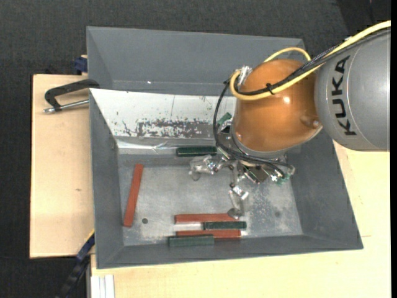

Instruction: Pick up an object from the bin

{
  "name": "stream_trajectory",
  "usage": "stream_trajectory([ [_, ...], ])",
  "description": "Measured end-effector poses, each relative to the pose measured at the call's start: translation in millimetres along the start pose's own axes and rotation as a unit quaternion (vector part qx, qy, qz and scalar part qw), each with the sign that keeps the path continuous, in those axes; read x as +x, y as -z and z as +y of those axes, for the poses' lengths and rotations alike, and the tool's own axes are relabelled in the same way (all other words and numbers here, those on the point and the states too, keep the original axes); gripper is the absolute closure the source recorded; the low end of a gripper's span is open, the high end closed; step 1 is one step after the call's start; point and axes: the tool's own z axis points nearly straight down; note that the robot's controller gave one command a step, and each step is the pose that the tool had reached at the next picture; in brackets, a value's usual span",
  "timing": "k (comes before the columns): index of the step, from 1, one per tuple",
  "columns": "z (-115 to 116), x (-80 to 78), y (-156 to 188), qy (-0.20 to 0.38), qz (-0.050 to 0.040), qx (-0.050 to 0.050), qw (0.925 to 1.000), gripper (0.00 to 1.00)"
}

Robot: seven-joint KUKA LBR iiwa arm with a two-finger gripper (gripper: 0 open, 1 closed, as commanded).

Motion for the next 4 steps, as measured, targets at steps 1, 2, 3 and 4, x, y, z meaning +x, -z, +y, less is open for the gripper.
stream_trajectory([
  [1, 0, 0.0, 0, 0.0, 0.0001, 0.0, 1.0, 0.0],
  [2, 2, 3.8, -55, 0.014, -0.0015, 0.001, 0.9999, 0.0],
  [3, 11, 0.3, -125, 0.014, -0.0006, 0.001, 0.9999, 1.0],
  [4, 11, 0.3, -125, 0.014, -0.0006, 0.001, 0.9999, 1.0],
])
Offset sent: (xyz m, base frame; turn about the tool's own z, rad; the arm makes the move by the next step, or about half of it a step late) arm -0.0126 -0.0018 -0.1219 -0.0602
